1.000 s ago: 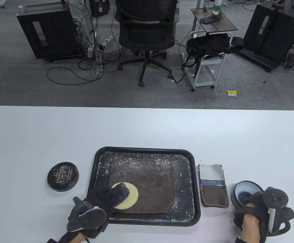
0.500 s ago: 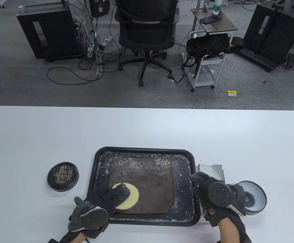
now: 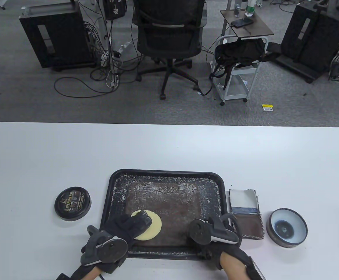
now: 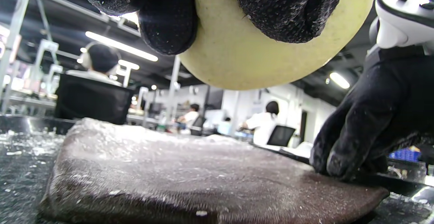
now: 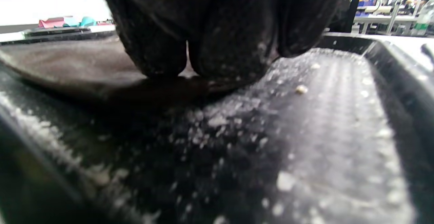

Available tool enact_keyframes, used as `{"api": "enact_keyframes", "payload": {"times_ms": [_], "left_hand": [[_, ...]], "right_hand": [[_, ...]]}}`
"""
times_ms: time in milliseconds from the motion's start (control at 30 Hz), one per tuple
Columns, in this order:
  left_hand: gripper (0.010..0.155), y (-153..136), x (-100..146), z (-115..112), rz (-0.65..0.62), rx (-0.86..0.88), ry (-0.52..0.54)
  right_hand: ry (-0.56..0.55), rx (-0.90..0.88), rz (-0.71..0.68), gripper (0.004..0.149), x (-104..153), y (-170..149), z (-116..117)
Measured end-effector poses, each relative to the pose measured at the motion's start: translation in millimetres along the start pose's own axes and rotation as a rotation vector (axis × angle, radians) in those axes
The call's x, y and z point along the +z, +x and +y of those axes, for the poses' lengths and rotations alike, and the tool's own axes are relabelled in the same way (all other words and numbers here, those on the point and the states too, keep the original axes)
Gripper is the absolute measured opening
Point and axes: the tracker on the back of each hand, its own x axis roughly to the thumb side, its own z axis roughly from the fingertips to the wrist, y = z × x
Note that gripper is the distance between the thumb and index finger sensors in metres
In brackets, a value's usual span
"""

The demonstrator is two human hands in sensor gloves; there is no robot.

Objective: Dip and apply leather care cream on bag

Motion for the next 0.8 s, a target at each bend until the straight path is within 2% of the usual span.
{"api": "enact_keyframes", "payload": {"times_ms": [100, 367, 500, 600, 800], "left_hand": [[0.056, 2.4, -5.7, 0.0, -0.009, 0.013, 0.003], [0.057, 17.1, -24.2, 0.6, -0.019, -0.073, -0.092], [0.057, 24.4, -47.4, -0.1, 0.006, -0.131, -0.157], [0.057, 32.5, -67.8, -4.6, 0.002, -0.135, -0.130], [0.058, 54.2, -111.0, -33.1, -0.002, -0.142, -0.131]], "right_hand": [[0.002, -0.007, 0.010, 0.041, -3.4, -0.1, 1.5], [0.054, -0.091, 0.057, 0.044, -0.8, -9.7, 2.4], [0.079, -0.133, 0.073, 0.045, 0.3, -13.9, 2.9], [0.094, -0.164, 0.082, 0.045, 0.8, -16.8, 4.0], [0.102, -0.240, 0.103, 0.045, 2.4, -23.4, 7.1]]}}
